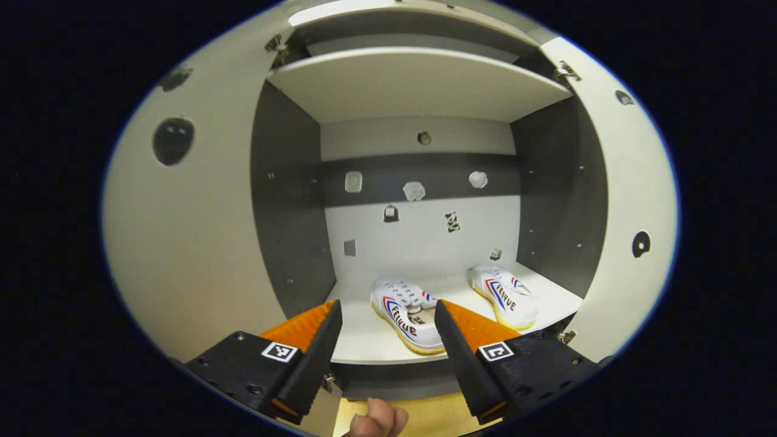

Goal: Grab one shoe with the right hand and put it into the shoe cabinet, grab the other shoe with the left hand and put it into the shoe cabinet; then close the right door with the right hand and the left door with the left hand.

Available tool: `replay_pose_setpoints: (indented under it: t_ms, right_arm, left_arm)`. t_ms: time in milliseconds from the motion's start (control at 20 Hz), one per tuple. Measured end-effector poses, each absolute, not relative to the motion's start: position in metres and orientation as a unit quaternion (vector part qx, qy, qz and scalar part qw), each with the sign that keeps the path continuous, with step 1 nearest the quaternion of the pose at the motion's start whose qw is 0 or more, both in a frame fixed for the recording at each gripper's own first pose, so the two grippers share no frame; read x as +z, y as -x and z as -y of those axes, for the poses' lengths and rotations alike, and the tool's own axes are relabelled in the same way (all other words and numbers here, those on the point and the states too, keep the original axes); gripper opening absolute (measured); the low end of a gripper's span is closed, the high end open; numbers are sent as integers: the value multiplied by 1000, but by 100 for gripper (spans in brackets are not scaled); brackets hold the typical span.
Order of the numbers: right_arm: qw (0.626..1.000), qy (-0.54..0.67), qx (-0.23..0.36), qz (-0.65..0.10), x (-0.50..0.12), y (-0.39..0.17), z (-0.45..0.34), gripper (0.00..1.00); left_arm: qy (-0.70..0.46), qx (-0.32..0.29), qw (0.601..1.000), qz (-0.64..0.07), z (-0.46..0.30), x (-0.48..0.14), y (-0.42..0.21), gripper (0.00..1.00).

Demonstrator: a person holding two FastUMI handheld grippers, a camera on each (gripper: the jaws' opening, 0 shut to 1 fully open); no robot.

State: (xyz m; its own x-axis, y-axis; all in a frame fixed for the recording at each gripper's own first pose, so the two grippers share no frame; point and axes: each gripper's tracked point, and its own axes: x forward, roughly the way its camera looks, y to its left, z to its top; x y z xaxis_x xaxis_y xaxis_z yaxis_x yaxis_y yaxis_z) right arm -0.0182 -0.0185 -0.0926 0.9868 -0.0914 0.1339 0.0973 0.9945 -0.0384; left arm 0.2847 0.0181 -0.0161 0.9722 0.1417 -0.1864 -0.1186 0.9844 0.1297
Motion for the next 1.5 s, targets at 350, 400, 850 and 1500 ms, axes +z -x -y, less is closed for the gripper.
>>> replay_pose_setpoints:
  t_ms: [350,400,850,1500]
  right_arm:
    - [993,54,-94,52,-89,9,71,96]
    - [992,59,-100,49,-87,4,80,97]
    - [991,75,-111,-1,-62,-20,147,97]
    - [998,25,-56,-10,41,-163,217,96]
  left_arm:
    - [-48,33,998,-34,-12,-2,-157,98]
    - [-45,25,998,-23,-14,0,-140,98]
    - [-17,13,1000,0,-47,-17,-18,98]
    - [24,-24,999,-12,-73,-52,23,98]
